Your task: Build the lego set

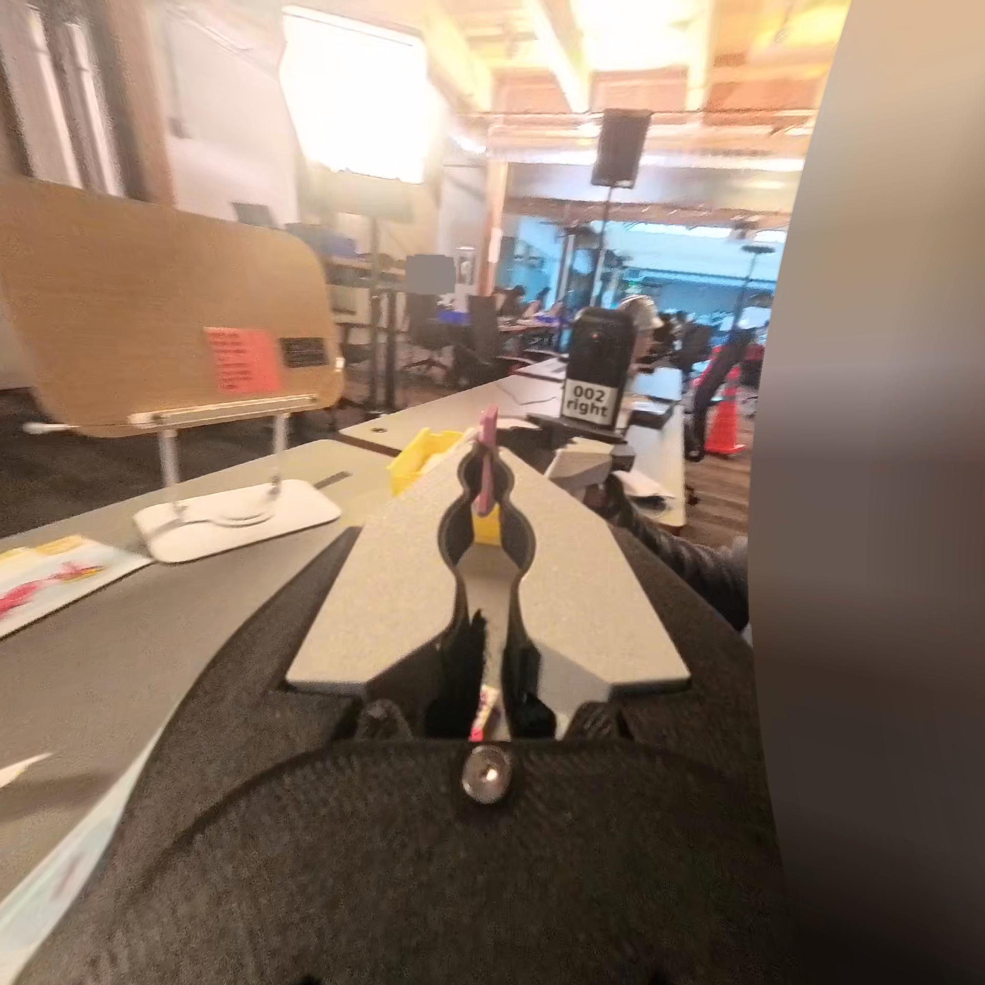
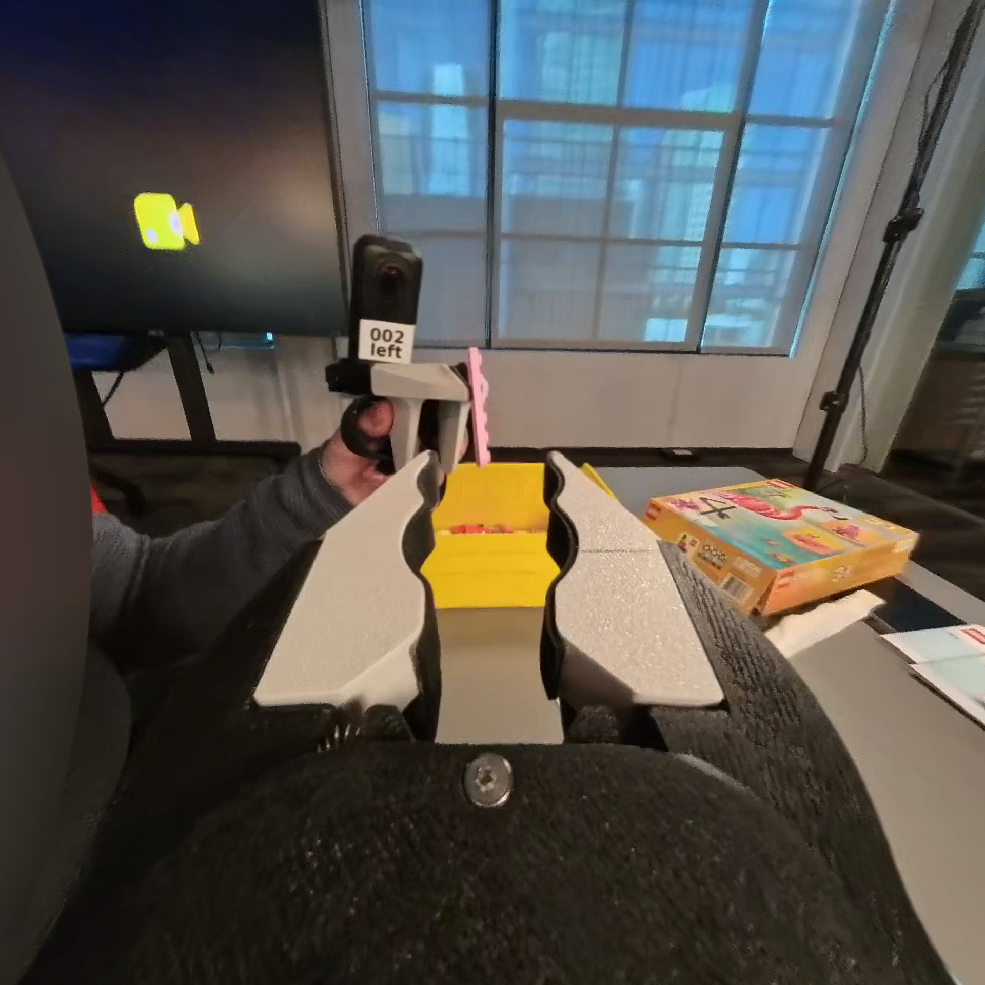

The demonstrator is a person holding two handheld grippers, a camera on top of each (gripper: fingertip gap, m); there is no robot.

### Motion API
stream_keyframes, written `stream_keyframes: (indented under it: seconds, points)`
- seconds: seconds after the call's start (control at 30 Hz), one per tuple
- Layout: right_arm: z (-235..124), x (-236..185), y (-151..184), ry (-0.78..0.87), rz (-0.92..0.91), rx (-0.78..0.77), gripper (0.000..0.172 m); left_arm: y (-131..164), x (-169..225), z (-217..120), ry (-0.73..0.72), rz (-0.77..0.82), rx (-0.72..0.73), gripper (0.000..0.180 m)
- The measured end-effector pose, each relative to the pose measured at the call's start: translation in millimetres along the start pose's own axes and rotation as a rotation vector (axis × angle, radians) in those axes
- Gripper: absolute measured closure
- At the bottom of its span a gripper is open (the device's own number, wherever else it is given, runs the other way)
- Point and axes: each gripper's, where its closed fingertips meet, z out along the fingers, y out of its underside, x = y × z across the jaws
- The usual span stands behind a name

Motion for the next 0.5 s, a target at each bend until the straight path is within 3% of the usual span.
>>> stream_keyframes:
  seconds: [0.1,0.17,0.27,0.3,0.4,0.5]
  points:
    - [-8,-11,10,-0.017,-0.045,-0.078,0.148,15,20,23,0.108,-0.031,0.011,0.179]
    - [-18,-13,20,-0.003,-0.096,-0.14,0.169,24,29,35,0.143,-0.031,-0.006,0.179]
    - [-39,-5,40,0.093,-0.216,-0.276,0.169,48,30,48,0.132,-0.029,-0.079,0.178]
    - [-50,3,48,0.161,-0.298,-0.321,0.169,56,27,50,0.103,-0.036,-0.096,0.176]
    - [-82,26,75,0.359,-0.689,-0.474,0.169,80,30,50,0.116,-0.125,-0.116,0.13]
    - [-99,32,97,0.458,-1.176,-0.639,0.169,111,30,55,0.107,-0.177,-0.169,0.127]
